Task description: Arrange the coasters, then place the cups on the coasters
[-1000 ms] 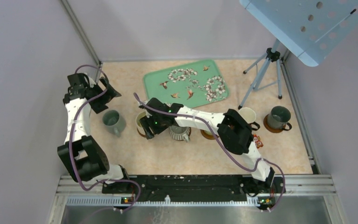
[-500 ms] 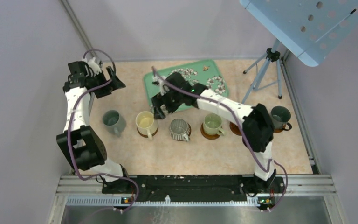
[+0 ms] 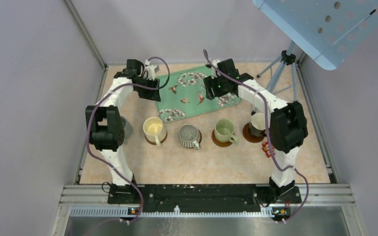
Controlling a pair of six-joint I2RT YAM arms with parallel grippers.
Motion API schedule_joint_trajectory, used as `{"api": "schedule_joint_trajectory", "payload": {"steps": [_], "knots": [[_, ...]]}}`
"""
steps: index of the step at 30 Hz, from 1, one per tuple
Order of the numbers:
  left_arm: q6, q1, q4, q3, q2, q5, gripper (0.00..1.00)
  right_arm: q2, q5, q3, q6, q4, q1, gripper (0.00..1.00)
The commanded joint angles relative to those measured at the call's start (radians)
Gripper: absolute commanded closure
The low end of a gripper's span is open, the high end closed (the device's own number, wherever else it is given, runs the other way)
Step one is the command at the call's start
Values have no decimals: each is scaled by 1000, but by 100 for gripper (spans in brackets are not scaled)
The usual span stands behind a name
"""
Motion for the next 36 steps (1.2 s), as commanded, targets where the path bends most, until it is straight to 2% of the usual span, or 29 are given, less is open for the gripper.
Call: {"api": "schedule_joint_trajectory", "payload": {"steps": [1,5,12,14,18,19,23,36], "knots": [[42,-40,28,21,52,-21,50,48,116,-33,-86,45,-31,43],[52,-56,50,42,124,-63,56,104,155,-17,-108,44,-66,48],[77,-58,43,107,230,-89,57,169,209,-18,-127,65,-103,57],[78,-58,44,132,258,-97,58,184,207,-12,-132,59,-111,68],[84,-58,38,192,318,-167,59,205,200,0,-138,18,-123,96],[85,-57,34,214,328,-186,59,205,194,-5,-139,12,-123,100],[81,-56,25,276,372,-250,59,194,127,-43,-127,-9,-123,100],[91,-56,28,456,500,-301,58,116,-38,-184,-41,-12,-118,100]]}}
